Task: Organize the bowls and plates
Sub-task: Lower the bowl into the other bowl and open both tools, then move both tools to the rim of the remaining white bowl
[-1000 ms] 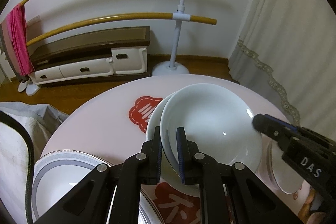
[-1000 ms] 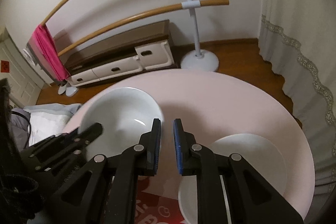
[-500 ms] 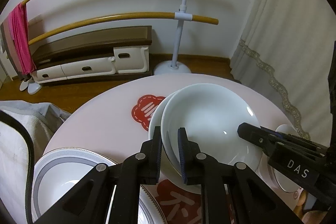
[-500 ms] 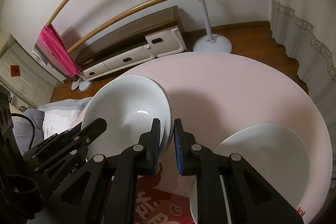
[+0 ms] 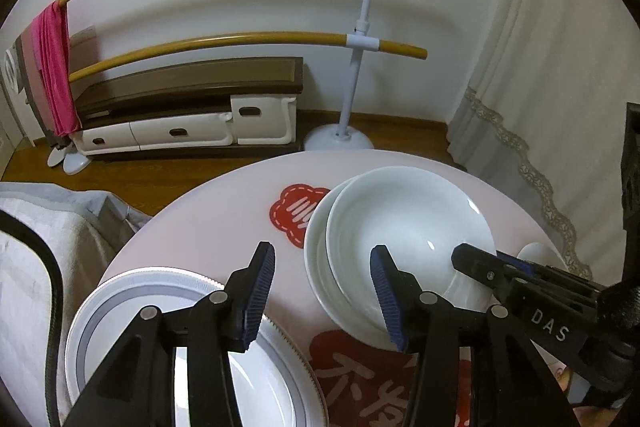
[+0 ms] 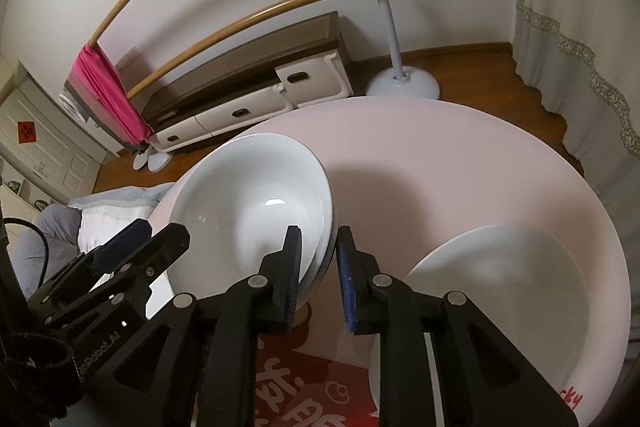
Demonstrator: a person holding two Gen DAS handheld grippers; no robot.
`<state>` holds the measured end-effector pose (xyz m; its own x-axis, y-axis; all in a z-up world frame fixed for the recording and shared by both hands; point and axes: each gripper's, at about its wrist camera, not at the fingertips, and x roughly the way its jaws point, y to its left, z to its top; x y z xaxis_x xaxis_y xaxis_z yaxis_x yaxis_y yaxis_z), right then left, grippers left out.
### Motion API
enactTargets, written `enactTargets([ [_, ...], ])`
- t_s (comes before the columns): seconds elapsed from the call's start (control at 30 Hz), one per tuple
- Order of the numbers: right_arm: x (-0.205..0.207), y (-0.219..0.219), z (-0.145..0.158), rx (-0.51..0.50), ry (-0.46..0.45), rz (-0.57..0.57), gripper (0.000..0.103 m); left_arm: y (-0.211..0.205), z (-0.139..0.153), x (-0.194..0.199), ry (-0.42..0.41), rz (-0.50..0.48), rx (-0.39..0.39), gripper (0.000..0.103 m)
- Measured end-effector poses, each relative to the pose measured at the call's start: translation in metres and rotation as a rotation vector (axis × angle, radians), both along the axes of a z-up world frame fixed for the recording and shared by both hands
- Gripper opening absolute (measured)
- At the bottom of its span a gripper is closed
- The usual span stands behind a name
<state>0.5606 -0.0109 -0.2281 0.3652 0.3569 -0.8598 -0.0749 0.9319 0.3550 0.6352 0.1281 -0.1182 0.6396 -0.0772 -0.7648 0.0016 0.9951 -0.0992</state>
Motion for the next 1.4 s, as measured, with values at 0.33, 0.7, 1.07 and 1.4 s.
enactTargets([
  [0.33,-0.007,0.001,0.0,0.008,0.013,-0.01,0.027,0.003,0.012,-0.032,-0.014,0.047,0.009,0.055],
  [0.7,-0.029,-0.003,0.02,0.067,-0.037,0.004,0.051,0.01,0.033,-0.087,-0.055,0.083,-0.005,0.063],
  [1.07,-0.108,-0.022,0.074,0.063,-0.19,-0.009,0.074,-0.005,0.054,-0.179,-0.134,0.139,0.036,0.083],
  [1.4,-0.181,-0.046,0.106,0.031,-0.306,0.008,0.093,-0.041,0.059,-0.271,-0.185,0.142,0.058,0.101],
])
